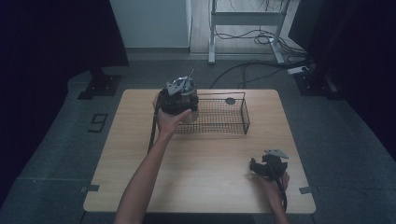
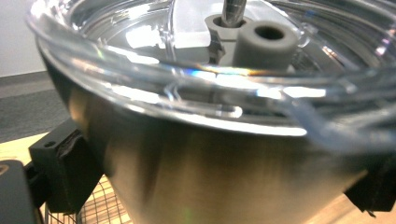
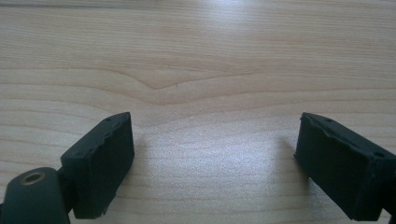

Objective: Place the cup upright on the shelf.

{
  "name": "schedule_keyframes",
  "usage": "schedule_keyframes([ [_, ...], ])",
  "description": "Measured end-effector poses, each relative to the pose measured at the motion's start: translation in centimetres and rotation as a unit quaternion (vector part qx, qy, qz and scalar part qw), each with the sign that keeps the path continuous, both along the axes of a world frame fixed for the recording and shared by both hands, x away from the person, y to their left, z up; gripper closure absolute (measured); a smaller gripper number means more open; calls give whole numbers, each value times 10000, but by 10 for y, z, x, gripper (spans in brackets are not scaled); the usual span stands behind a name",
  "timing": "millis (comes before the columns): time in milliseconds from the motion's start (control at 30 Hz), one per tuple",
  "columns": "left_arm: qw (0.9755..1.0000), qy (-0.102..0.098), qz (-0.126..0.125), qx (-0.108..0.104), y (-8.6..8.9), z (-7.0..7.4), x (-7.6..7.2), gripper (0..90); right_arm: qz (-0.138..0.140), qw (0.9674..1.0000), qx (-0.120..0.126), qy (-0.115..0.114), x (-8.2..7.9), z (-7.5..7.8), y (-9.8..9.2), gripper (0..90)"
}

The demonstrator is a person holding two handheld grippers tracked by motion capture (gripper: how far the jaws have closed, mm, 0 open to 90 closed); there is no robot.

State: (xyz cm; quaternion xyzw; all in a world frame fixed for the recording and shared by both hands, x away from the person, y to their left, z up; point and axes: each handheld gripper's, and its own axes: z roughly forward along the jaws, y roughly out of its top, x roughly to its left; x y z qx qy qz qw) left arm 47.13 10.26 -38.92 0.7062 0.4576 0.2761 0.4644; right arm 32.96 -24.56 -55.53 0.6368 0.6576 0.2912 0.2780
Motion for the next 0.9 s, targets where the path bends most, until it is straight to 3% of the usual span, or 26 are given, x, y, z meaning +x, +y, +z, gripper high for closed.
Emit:
schedule_keyframes([
  [267,9999,63,134,30,0,-5,17,40,7,10000,-1,9,0,0,0,114],
  [400,9995,-83,272,110,-3,-7,21,40,8,10000,-1,8,0,0,0,115],
  [533,9994,44,314,154,-5,-15,31,40,6,10000,0,-2,0,0,0,116],
  [700,9987,265,429,41,-4,-28,43,39,10,10000,0,-5,0,0,0,117],
  [833,9984,300,488,39,-5,-34,47,39,18,10000,13,-5,0,0,0,118],
  [900,9981,310,510,135,-8,-40,50,39,25,10000,1,-13,0,0,-1,118],
])
